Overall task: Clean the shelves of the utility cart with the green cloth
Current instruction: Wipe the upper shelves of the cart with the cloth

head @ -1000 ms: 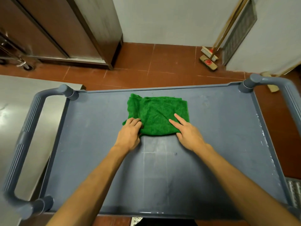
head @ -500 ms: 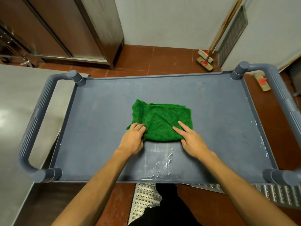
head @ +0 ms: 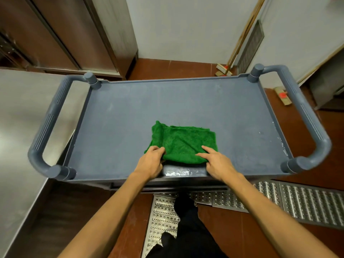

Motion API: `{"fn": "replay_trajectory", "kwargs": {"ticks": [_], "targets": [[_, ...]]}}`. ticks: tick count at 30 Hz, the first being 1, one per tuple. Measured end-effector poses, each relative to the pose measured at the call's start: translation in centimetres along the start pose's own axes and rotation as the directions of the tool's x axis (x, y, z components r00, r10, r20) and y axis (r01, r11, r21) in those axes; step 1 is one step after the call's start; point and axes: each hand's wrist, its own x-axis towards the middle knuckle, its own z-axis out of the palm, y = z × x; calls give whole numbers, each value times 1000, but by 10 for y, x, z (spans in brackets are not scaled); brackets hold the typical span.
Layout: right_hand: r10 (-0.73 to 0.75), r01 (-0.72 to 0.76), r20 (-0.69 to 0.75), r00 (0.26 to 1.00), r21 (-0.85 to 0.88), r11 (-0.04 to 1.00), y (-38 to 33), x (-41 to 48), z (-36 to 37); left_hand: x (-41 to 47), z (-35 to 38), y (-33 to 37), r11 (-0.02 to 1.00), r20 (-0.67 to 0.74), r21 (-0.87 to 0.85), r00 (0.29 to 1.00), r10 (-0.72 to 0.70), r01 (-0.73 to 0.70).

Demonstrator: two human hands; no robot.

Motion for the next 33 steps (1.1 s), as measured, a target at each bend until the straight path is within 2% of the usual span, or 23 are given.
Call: {"fn": "replay_trajectory", "kwargs": {"ticks": [5,12,21,27,33], "targets": [[21,-21,17,1000,-4,1000,0,-17,0,-18,2,8,999,22,36,1000,4,-5],[75,-77,61,995,31,997,-11,-37,3,-44,7,11,1000,40,-13,999,13,-13],[138,-168,125,983,271,948,-44,-30,10,-49,13,24,983,99,-129,988,-120,132],[111,-160,160,981,333,929,-81,-20,27,-50,17,26,957,114,-213,978,-176,197],[59,-107,160,985,312,944,-63,-24,10,-44,7,22,959,48,-235,987,-154,161]]}}
